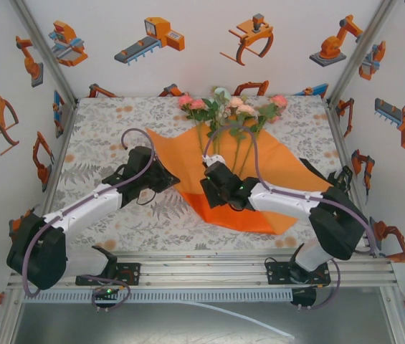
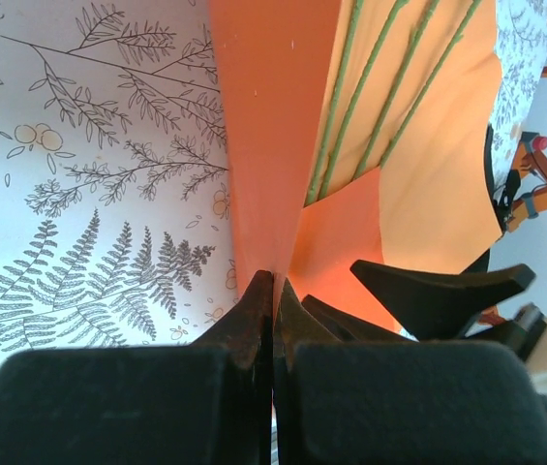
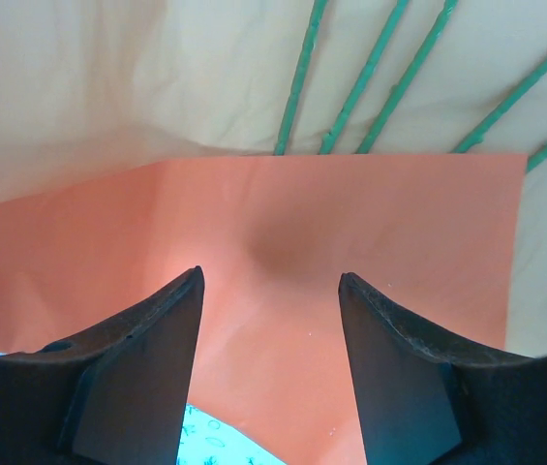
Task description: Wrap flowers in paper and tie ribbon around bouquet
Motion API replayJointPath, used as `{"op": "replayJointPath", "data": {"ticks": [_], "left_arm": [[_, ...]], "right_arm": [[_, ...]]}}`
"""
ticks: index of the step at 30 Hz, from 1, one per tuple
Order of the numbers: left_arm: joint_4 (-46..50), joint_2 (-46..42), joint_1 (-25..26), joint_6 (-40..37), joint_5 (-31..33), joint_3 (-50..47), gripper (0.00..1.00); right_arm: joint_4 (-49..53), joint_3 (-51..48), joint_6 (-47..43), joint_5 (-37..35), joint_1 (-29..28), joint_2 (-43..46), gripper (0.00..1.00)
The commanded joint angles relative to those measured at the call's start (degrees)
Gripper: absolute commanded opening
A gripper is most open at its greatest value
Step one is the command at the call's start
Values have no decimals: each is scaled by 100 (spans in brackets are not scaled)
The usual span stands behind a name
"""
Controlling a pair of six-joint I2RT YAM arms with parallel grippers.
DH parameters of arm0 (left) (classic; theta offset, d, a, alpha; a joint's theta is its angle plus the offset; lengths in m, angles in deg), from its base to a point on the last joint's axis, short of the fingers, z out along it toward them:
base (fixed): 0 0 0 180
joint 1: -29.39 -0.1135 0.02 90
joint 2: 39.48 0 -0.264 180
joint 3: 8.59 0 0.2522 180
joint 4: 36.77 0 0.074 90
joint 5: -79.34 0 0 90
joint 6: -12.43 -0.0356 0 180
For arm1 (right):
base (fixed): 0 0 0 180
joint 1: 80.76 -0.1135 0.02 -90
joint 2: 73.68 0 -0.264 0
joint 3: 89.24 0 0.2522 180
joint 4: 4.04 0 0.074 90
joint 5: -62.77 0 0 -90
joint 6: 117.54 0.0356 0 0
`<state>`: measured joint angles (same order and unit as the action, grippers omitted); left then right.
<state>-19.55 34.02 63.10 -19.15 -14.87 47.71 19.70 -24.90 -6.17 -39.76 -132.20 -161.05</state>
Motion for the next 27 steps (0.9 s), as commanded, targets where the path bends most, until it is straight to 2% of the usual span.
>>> {"op": "replayJointPath", "data": {"ticks": [1,11,20,27], "left_arm": [[-176,99,44,-55,-114,264,2],[-581,626,363,155,-181,647,2],[-865,1066,556,61,-274,1033,2],[-1187,1621,792,87,-482,1419,1]], "right_arm": [[-13,-369,-91,103,-13,44,55],[-150,-388,-140,254,-15,-333,55],[-51,-776,107,276,215,914,57],[-143,-1551,451,836,646,1987,57]]}}
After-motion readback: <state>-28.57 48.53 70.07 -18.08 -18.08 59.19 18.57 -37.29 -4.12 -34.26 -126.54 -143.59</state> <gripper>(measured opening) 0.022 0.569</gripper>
